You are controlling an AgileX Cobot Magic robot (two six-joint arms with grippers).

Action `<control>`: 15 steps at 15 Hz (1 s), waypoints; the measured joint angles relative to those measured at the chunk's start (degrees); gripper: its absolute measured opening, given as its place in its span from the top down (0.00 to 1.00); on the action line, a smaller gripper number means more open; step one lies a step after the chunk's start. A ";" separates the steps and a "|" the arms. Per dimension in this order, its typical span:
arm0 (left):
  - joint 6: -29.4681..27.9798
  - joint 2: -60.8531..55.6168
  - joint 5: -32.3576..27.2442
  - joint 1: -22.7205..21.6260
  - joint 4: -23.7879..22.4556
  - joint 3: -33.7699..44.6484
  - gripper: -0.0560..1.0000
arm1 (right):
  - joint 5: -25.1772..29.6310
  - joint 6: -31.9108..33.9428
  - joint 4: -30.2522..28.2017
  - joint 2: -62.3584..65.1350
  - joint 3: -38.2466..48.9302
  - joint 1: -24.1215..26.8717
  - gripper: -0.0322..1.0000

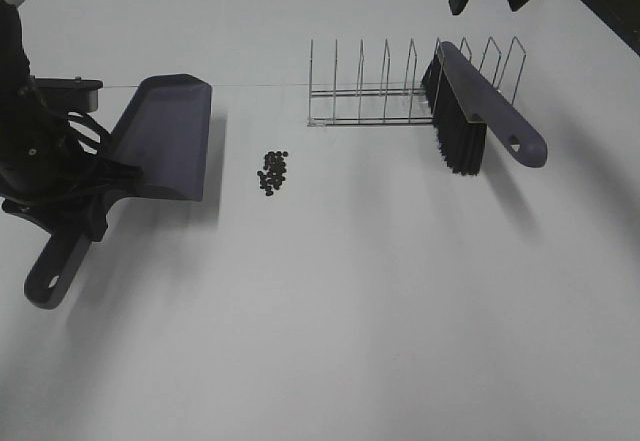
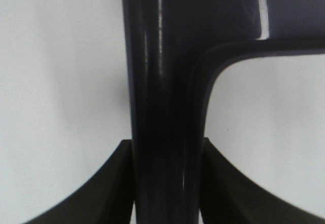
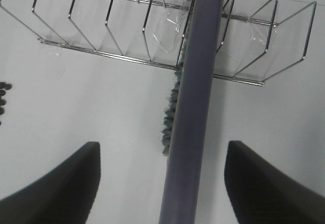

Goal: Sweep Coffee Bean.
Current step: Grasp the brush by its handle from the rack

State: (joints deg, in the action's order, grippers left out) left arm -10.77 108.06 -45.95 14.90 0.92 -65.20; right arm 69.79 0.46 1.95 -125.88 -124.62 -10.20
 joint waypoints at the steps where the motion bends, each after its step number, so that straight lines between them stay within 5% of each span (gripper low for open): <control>1: 0.00 0.00 0.00 0.00 0.00 0.00 0.62 | 0.00 0.57 -0.74 -1.83 -1.15 0.00 0.38; 12: 0.06 0.00 0.29 0.00 0.00 0.00 0.62 | -0.06 2.18 -1.95 -13.41 -2.29 0.00 0.38; 15: 0.06 0.00 0.46 0.00 0.00 0.00 0.62 | 0.00 2.18 -2.41 -15.41 -2.29 0.00 0.48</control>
State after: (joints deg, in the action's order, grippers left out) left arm -10.71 108.06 -45.49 14.90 0.92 -65.20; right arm 69.79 2.64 -0.46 -141.29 -126.91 -10.20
